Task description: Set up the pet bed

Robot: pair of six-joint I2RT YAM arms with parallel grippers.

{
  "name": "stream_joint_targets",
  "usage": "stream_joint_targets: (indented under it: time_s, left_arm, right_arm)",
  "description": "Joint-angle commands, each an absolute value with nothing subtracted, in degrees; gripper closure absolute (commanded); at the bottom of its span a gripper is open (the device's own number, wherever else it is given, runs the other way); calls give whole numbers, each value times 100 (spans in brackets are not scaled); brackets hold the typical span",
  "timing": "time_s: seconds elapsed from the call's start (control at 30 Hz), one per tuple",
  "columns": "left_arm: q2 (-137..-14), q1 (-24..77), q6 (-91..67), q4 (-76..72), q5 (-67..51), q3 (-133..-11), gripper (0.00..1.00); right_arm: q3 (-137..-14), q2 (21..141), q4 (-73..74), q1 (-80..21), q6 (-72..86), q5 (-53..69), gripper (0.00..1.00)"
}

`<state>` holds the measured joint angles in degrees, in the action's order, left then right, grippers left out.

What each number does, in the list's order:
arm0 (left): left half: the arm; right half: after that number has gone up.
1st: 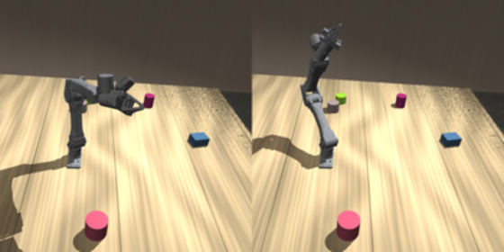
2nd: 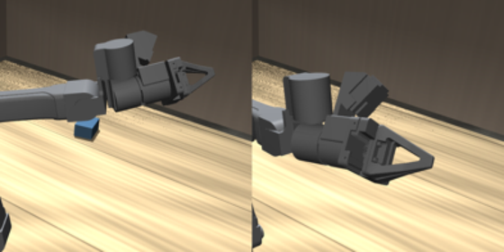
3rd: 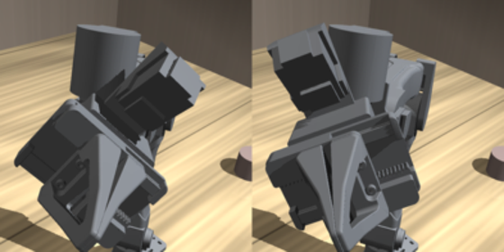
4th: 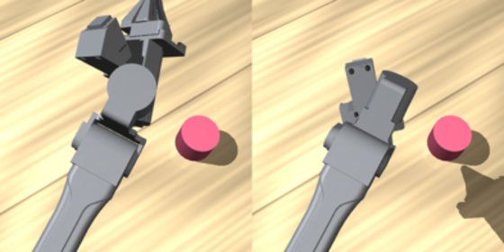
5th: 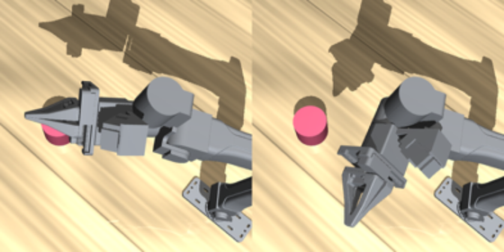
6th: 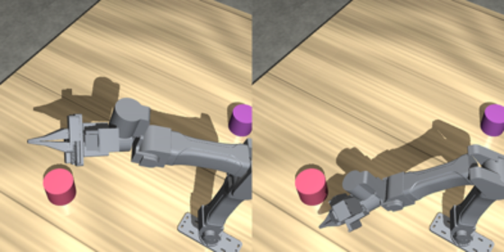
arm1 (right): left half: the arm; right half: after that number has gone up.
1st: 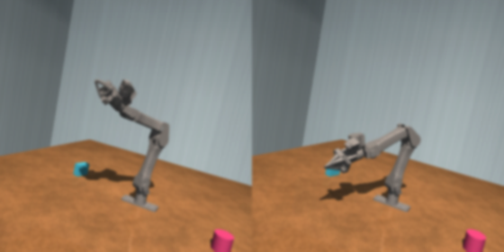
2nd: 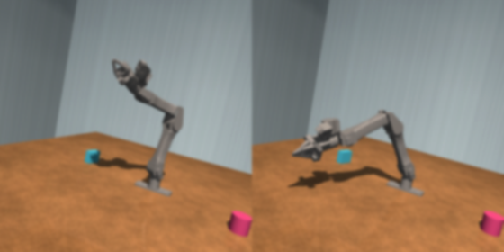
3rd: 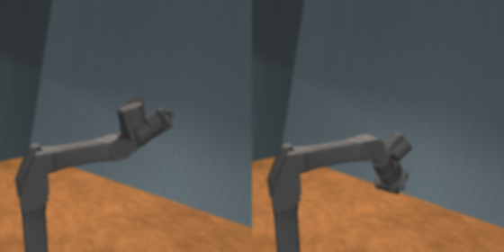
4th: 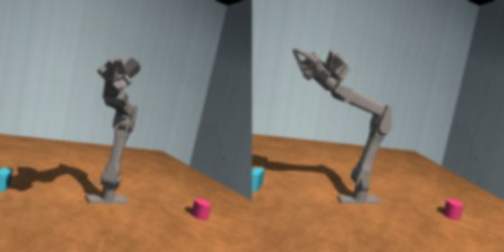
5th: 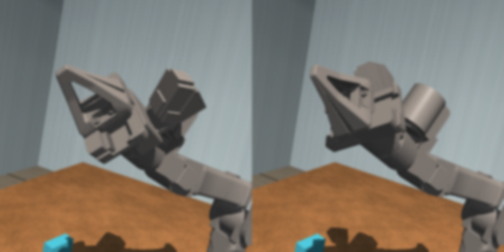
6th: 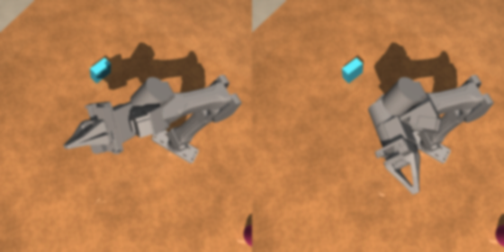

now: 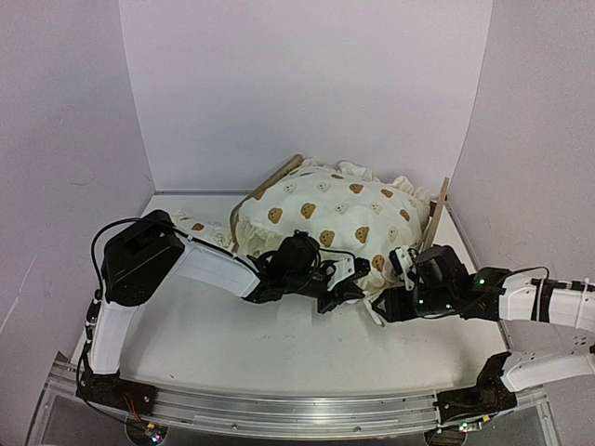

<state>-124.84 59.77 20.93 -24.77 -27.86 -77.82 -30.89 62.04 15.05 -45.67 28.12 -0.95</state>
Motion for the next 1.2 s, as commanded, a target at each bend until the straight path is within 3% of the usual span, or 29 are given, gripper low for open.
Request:
stream_joint_targets:
  time_s: [0.0, 0.1, 0.23, 0.5, 0.6, 0.8, 0.87, 1.07, 1.17]
  left_arm:
    - [-12235, 5950, 1720, -2992, -2675, -7830, 100]
    - [-12215, 5950, 1698, -2992, -2595, -7829, 100]
    - [-12166, 5950, 1678, -3006, -2625, -7805, 100]
    - [-12101, 5950, 1470, -3015, -2734, -7829, 100]
    - [-12096, 5961, 1428, -3025, -2751, -7855, 100]
    - [-11837, 6041, 1269, -3131, -2458, -7744, 100]
    - [-11637, 6143, 1122, -3567, -2033, -7489, 100]
    - [-11335, 6320, 143, -5429, -820, -6751, 100]
    - [-11438, 6345, -345, -6147, -782, -6749, 100]
  right_arm:
    - [-3317, 6051, 2522, -4568, 3362, 253, 38]
    - [-3269, 6064, 2426, -4568, 3075, 630, 33]
    - [-3103, 6136, 1755, -4566, 2398, 269, 28]
    - [-1982, 6397, -1179, -4568, 2176, 371, 35]
    - [-2073, 6705, -1405, -4570, 2109, 256, 44]
    - [-2118, 6739, -1053, -4578, 2770, 371, 89]
    - [-1981, 6507, -812, -4578, 3154, 406, 97]
    - [-1794, 6101, 163, -4579, 3793, 104, 100]
    - [-1715, 6119, 333, -4577, 3945, 7, 100]
